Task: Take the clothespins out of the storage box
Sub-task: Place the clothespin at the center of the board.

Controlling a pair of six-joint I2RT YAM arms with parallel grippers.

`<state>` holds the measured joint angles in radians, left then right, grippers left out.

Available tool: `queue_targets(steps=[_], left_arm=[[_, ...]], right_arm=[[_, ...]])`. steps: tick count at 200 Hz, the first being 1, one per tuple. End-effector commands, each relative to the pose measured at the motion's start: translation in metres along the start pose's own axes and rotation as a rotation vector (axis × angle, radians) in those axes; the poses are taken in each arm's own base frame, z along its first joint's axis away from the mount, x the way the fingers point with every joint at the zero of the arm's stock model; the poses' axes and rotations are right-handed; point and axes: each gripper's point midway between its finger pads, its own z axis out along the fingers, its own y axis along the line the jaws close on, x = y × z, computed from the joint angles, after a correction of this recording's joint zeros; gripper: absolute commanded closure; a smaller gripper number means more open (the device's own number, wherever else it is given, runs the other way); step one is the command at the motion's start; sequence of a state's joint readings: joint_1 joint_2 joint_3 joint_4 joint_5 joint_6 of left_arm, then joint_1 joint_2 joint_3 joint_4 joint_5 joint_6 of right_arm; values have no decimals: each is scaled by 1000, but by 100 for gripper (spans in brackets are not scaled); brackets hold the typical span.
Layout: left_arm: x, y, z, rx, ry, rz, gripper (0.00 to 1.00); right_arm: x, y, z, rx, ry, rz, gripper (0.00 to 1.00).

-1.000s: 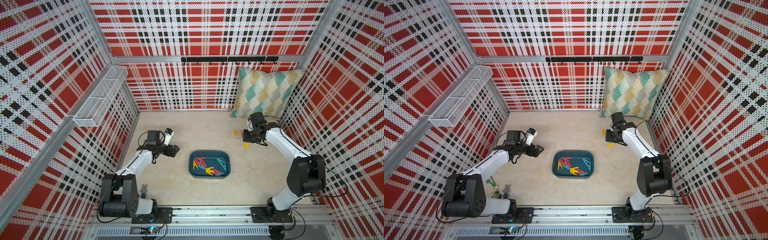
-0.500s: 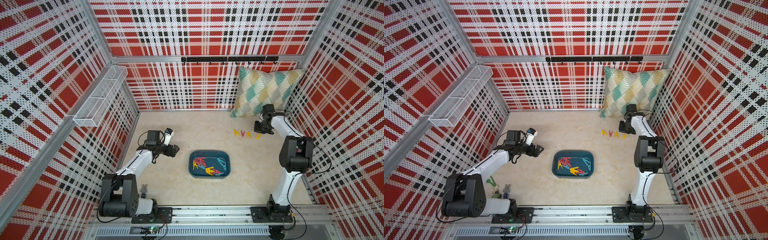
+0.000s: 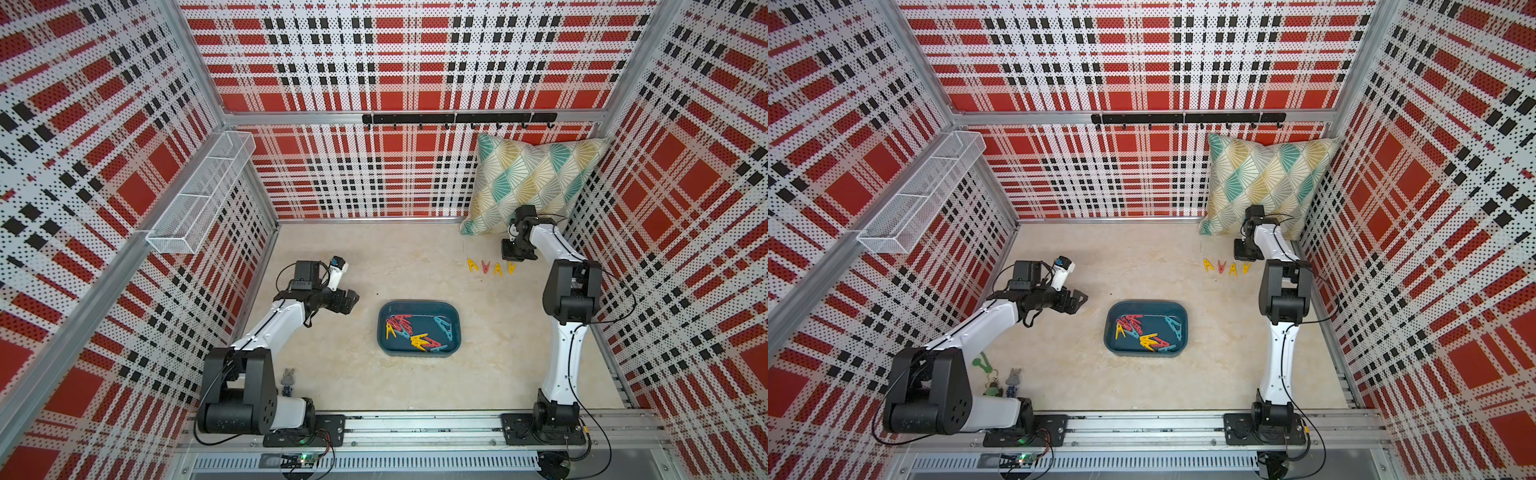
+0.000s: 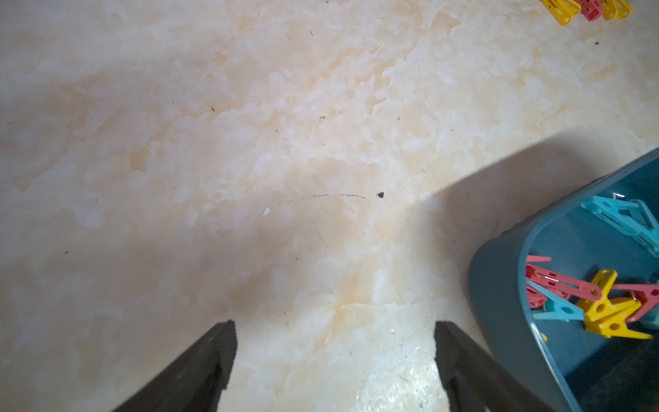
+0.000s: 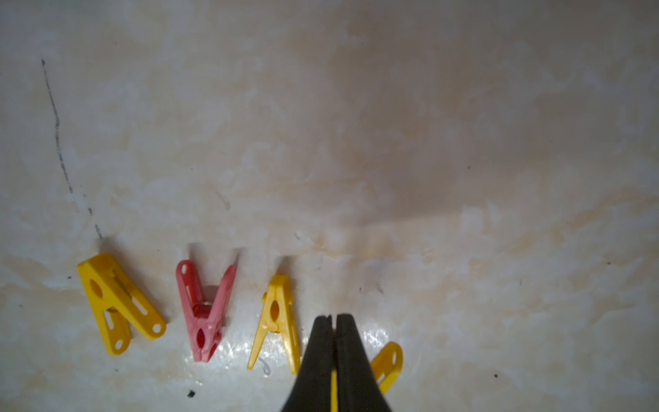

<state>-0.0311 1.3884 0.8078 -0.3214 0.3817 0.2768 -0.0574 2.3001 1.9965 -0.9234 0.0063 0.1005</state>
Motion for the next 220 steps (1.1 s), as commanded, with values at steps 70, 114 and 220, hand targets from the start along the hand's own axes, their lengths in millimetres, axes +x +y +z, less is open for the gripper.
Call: queue_targets(steps=[70,114,220], left_arm=[[-4,1,-2,-3,-21,1,8],[-4,1,-3,-3,-21,1,8],[-4,3,-4,-11,-23,2,8]], right_arm=[[1,-6,32,34,50,-34,91],[0,-8,31,45,49,-23,74],[-27,25,-98,-139,-191,93,62]])
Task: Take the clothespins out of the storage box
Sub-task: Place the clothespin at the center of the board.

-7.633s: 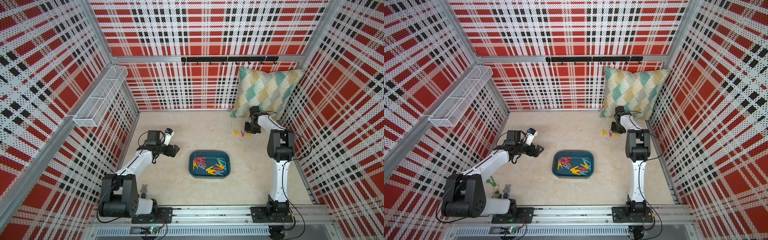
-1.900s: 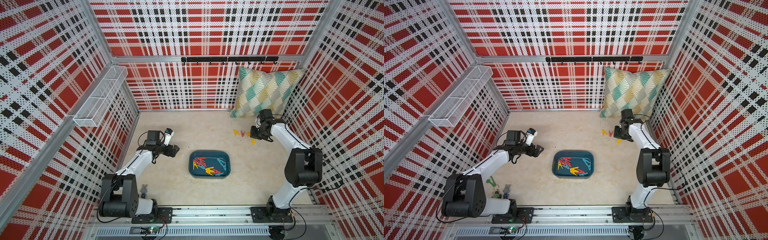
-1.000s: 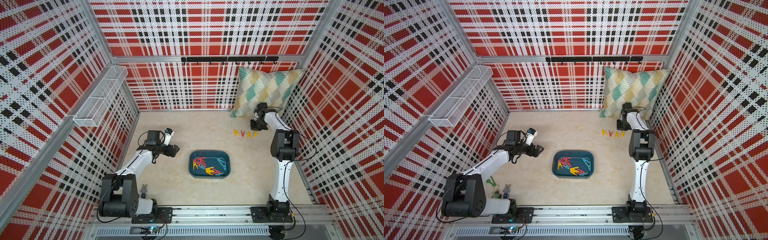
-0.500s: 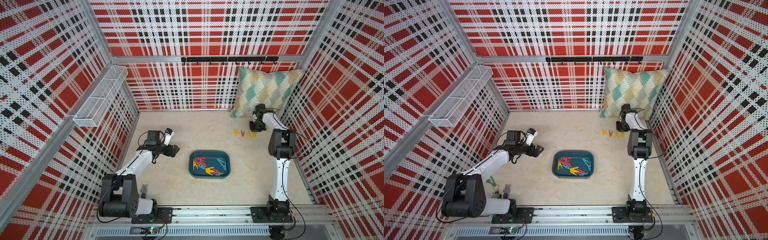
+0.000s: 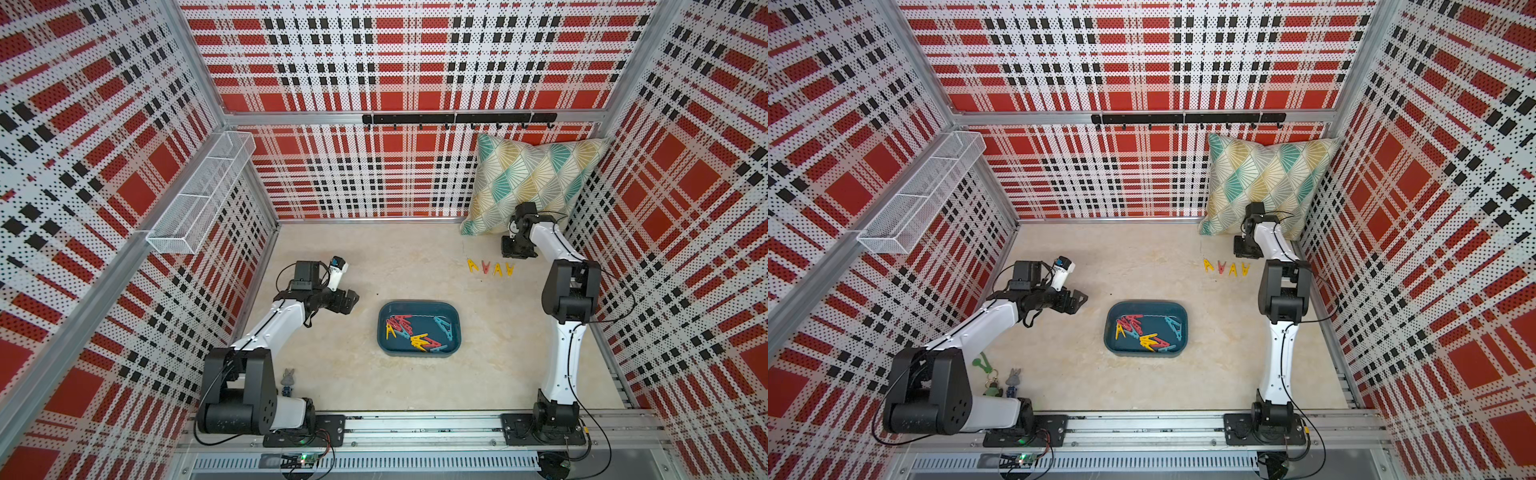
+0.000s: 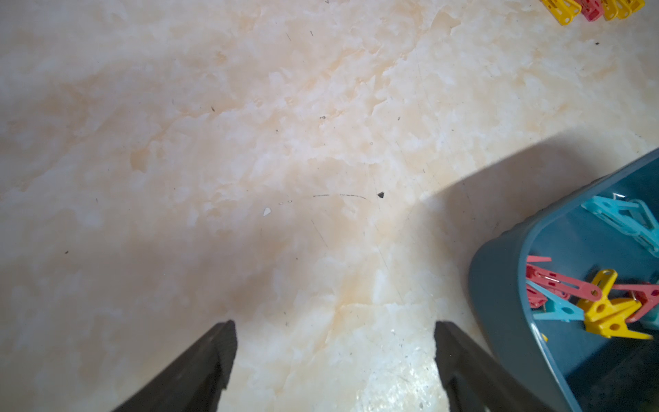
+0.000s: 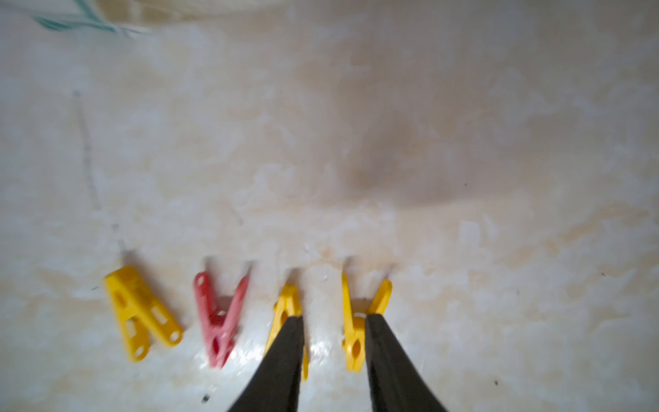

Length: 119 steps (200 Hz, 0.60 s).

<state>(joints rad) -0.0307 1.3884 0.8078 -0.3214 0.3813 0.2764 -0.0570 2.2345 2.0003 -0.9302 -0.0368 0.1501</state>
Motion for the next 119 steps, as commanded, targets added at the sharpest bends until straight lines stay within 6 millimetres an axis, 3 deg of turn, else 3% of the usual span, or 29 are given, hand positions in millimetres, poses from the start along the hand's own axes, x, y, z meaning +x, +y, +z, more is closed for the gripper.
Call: queue_targets(steps=[1,33,85,119], left_arm=[[-4,3,-4,-10,-24,3,8],[-4,4,-4,-11,-25,3,8],[-2,5,-2,-12,-16,2,8],[0,5,-1,-12,-10,-1,8]], right_arm=[[-17,21,-66,-96,-133,45,62],[14,49,-101,-93,-162,15,60],[102,148,-141,-119,-146,-256,61],[163,206,-152,-175,-113,-440,60]])
